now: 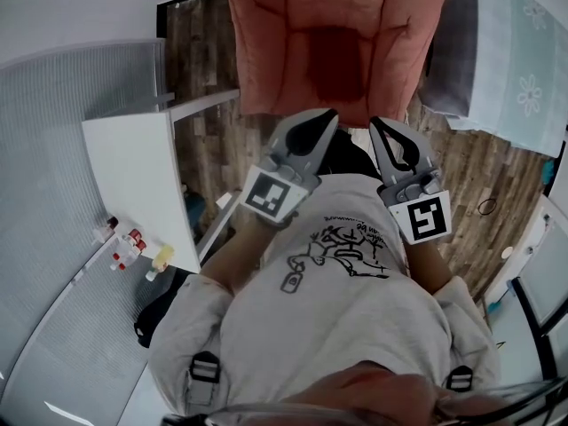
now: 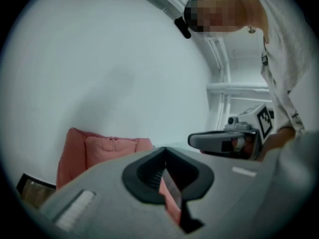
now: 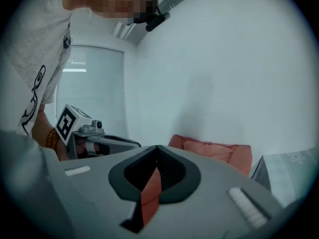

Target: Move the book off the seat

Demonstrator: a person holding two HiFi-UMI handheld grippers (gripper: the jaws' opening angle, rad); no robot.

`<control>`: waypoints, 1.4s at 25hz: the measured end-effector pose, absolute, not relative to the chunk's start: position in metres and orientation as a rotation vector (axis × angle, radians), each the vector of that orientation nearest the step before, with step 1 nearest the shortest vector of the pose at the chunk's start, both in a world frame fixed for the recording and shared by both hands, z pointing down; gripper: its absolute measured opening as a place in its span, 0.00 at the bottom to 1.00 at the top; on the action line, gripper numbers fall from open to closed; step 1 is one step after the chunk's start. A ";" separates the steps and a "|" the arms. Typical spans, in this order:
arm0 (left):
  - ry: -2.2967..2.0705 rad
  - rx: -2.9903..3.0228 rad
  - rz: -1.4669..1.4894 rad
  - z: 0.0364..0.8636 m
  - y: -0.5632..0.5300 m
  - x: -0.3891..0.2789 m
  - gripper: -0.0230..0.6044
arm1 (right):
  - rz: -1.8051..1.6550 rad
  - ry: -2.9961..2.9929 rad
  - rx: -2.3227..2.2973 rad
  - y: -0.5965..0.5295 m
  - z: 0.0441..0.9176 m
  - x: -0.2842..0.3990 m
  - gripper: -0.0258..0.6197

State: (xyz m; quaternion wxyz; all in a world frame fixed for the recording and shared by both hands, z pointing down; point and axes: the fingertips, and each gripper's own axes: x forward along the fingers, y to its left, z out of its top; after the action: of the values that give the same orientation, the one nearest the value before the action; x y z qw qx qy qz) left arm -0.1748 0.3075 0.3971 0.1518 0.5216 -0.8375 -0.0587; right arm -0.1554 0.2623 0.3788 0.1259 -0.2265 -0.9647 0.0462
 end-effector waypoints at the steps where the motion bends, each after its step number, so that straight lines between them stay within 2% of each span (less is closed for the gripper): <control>1: -2.396 1.497 -0.171 0.402 0.308 -0.179 0.04 | 0.126 -2.802 -0.654 0.263 0.384 -0.160 0.05; 9: -2.313 1.508 -0.170 0.454 0.323 -0.205 0.04 | 0.105 -2.758 -0.599 0.273 0.434 -0.190 0.05; 11: -2.290 1.507 -0.184 0.469 0.327 -0.211 0.12 | 0.105 -2.743 -0.597 0.278 0.447 -0.196 0.07; 17: -2.242 1.503 -0.181 0.523 0.334 -0.224 0.15 | 0.111 -2.682 -0.570 0.279 0.499 -0.209 0.09; 23: -2.200 1.453 -0.192 0.589 0.348 -0.231 0.17 | 0.109 -2.616 -0.589 0.283 0.559 -0.220 0.17; 30: -2.112 1.424 -0.216 0.674 0.345 -0.239 0.27 | 0.127 -2.547 -0.587 0.281 0.640 -0.235 0.25; 35: -2.068 1.415 -0.223 0.740 0.342 -0.246 0.33 | 0.133 -2.494 -0.575 0.280 0.707 -0.242 0.35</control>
State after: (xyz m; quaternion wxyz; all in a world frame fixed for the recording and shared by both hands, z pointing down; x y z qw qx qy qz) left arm -0.2458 0.3419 0.7397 0.3081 0.5350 -0.7821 -0.0842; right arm -0.2418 0.2796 0.7069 0.2853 -0.2151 -0.9327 0.0496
